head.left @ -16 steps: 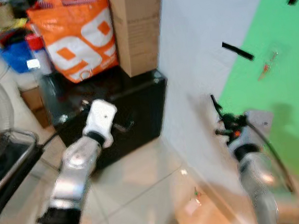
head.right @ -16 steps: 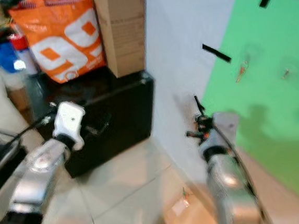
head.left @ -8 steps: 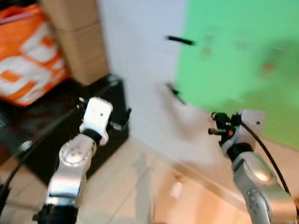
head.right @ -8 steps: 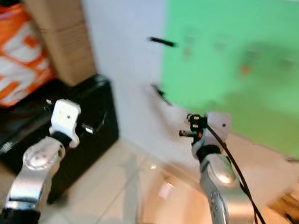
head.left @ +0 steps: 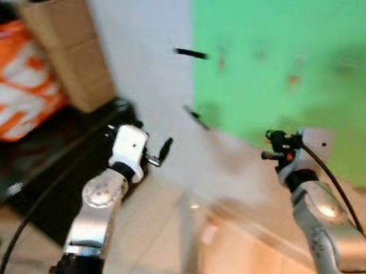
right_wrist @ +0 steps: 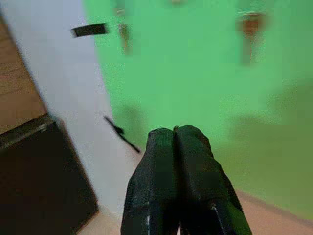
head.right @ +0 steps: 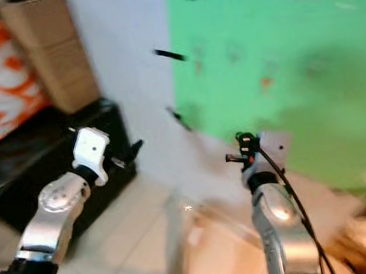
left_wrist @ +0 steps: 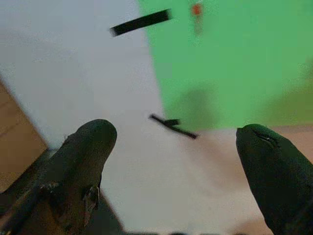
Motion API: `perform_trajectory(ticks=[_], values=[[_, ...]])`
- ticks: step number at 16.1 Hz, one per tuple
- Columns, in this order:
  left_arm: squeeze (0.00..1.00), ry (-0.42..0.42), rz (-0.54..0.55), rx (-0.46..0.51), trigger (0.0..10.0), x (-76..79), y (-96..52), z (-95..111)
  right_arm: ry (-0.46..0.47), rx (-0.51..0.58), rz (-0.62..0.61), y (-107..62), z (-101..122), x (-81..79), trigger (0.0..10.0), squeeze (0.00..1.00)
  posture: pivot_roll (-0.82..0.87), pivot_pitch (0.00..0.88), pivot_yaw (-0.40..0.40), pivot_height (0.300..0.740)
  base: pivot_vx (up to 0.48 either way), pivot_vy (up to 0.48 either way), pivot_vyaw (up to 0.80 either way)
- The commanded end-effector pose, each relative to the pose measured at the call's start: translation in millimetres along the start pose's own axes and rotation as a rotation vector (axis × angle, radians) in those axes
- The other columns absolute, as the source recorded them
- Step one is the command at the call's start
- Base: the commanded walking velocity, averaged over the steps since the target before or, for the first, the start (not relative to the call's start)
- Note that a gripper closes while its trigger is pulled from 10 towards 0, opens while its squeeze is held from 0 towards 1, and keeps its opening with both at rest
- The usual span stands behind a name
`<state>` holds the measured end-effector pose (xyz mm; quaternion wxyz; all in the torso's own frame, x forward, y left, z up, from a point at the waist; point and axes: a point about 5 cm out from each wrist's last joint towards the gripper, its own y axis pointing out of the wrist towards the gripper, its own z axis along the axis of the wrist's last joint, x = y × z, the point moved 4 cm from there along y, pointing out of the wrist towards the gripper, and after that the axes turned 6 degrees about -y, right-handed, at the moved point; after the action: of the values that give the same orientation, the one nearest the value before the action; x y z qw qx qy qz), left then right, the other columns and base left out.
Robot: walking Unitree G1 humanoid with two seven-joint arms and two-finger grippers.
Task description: Hang keys on a hook
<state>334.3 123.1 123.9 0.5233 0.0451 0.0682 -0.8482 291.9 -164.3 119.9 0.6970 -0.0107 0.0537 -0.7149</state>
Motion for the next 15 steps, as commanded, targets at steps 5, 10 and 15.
perform_trajectory(ticks=[5, 10, 15], values=[[0.02, 0.01, 0.023, 0.007, 10.0, -8.0, -1.5, 4, 0.005, 0.039, 0.047, 3.0, 10, -10.7, 10.0, 0.0, -0.06, 0.0, -0.016, 0.74, 0.369, 0.0, 0.0], [0.02, 0.014, 0.017, 0.004, 10.0, -8.0, -1.7, 4, -0.005, 0.045, 0.062, 4.7, 13, -13.3, 10.0, 0.0, -0.06, 0.0, -0.018, 0.74, 0.37, 0.0, 0.0], [0.02, 0.022, -0.037, 0.0, 10.0, -3.7, 0.1, 4, -0.028, 0.067, 0.103, 10.9, 23, -21.7, 10.0, 0.0, -0.06, 0.0, -0.018, 0.74, 0.125, 0.0, 0.0]])
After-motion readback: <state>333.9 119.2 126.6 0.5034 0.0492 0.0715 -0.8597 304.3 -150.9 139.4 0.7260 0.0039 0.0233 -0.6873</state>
